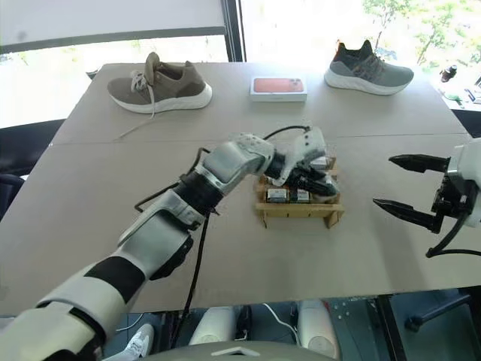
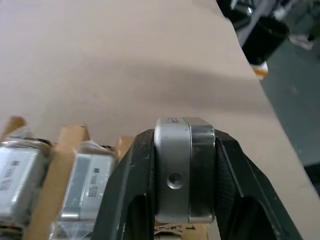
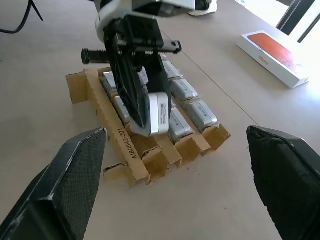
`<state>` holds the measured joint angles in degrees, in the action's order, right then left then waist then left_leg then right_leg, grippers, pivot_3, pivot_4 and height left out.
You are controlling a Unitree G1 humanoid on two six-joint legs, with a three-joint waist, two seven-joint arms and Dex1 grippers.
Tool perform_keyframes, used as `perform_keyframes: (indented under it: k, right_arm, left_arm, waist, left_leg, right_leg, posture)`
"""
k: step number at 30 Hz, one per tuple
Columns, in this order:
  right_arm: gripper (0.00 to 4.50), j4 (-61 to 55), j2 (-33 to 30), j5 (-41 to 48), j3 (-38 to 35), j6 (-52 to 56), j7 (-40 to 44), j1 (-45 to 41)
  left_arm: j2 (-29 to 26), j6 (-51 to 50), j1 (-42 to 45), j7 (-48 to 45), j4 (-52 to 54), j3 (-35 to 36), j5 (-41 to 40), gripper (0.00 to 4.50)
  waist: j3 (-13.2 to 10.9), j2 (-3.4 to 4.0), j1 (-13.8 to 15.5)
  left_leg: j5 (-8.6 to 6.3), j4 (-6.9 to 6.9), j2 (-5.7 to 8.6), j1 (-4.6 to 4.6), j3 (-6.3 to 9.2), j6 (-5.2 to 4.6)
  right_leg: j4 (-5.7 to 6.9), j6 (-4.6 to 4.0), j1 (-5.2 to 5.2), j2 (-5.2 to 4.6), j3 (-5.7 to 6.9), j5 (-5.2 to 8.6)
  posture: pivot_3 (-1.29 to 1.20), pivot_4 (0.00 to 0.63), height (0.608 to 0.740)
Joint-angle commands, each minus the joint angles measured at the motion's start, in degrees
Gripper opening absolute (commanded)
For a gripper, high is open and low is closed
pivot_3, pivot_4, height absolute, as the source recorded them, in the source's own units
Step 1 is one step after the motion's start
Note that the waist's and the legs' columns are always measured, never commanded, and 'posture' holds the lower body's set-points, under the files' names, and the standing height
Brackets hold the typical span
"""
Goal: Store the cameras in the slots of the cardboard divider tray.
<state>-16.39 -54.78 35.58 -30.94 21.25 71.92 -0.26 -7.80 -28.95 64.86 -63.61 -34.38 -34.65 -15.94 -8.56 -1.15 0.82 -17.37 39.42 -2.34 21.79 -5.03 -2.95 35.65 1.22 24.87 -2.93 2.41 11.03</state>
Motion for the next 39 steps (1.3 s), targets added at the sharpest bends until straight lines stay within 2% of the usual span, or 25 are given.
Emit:
perform_keyframes:
  k: [1,6,9,12,13,19,23,30,36,39]
  right_arm:
    - [4.45,-1.5,-0.3,0.8,-2.5,-0.7,-0.2,1.3]
    - [4.45,0.8,0.0,-1.0,-1.7,-2.8,-1.4,1.1]
    - [4.45,1.2,0.4,-1.1,-1.1,-3.6,-1.6,1.0]
    - [4.45,1.2,0.7,-1.2,-0.5,-3.9,-2.0,0.7]
    - [4.5,1.1,0.7,-1.2,-0.3,-4.0,-2.1,0.7]
    - [4.5,0.4,1.5,-1.2,0.3,-4.4,-2.9,1.4]
    - [4.5,0.0,2.2,-1.2,0.9,-4.7,-3.5,2.0]
    - [4.5,-0.3,3.4,-1.2,1.7,-4.8,-4.4,2.7]
    - [4.5,-1.1,3.5,-0.8,1.3,-4.8,-5.2,3.5]
    - [4.5,-2.5,4.0,-0.7,0.4,-4.7,-6.1,5.0]
  left_arm:
    - [0.7,8.6,2.4,-1.5,-5.8,-2.0,7.9,0.87]
    - [1.9,17.0,3.3,-0.7,-12.1,-4.1,16.5,0.87]
    - [3.4,16.8,3.4,-1.7,-12.9,-3.3,18.1,0.87]
    - [3.9,11.2,4.6,-4.0,-10.7,-2.1,18.5,0.87]
    - [4.4,8.2,5.1,-3.6,-8.9,-0.4,17.5,1.67]
    - [3.5,-13.5,7.1,-3.5,10.9,10.2,9.4,4.21]
    - [0.9,-20.0,5.9,-2.6,17.7,12.0,7.4,4.21]
    - [0.3,-14.9,-0.3,-0.4,19.5,6.5,10.4,4.21]
    - [0.8,-5.5,-0.9,0.5,11.8,2.1,15.0,4.21]
    - [1.8,-0.9,-0.4,0.6,7.6,1.3,16.8,3.39]
  waist:
    - [0.0,-0.03,0.1]
    - [0.0,-0.04,0.0]
    - [0.0,-0.04,0.1]
    - [0.0,-0.05,0.0]
    - [0.0,-0.05,0.0]
    - [0.0,0.0,0.0]
    - [0.0,0.03,0.0]
    - [0.0,0.02,0.1]
    - [0.0,0.03,0.1]
    - [0.0,0.03,0.1]
  left_leg:
    - [-0.01,0.0,0.0,0.02,0.01,-0.02]
    - [-0.04,0.03,0.02,-0.01,0.02,-0.06]
    - [-0.04,0.1,0.04,-0.06,0.09,-0.08]
    - [-0.03,0.15,0.07,-0.05,0.18,-0.09]
    - [-0.03,0.15,0.07,-0.05,0.19,-0.09]
    - [-0.02,0.11,0.06,0.19,0.34,-0.07]
    - [0.02,0.04,0.11,0.18,0.36,0.01]
    - [-0.03,0.08,0.17,0.04,0.37,-0.07]
    - [-0.03,0.09,0.19,0.06,0.36,-0.07]
    - [-0.04,0.09,0.19,0.04,0.38,-0.09]
  right_leg:
    - [-0.02,0.0,0.0,0.0,0.01,0.0]
    - [-0.02,0.0,-0.02,-0.03,-0.01,0.01]
    - [0.05,-0.02,-0.07,-0.02,-0.03,0.02]
    - [0.12,-0.04,-0.08,0.0,-0.03,0.05]
    - [0.14,-0.04,-0.08,0.0,-0.03,0.05]
    - [0.19,0.05,0.17,0.05,-0.03,0.01]
    - [0.17,0.18,0.19,0.04,-0.07,0.09]
    - [0.19,0.2,0.06,0.03,-0.13,0.1]
    - [0.17,0.19,0.06,0.03,-0.15,0.1]
    - [0.19,0.19,0.06,0.04,-0.14,0.1]
  posture:
    - [0.0,0.15,0.74]
    - [0.0,0.15,0.74]
    - [0.0,0.15,0.74]
    - [0.0,0.15,0.74]
    - [0.0,0.15,0.74]
    - [0.0,0.15,0.74]
    - [0.0,0.15,0.74]
    - [0.0,0.15,0.74]
    - [0.0,0.15,0.74]
    - [0.0,0.15,0.74]
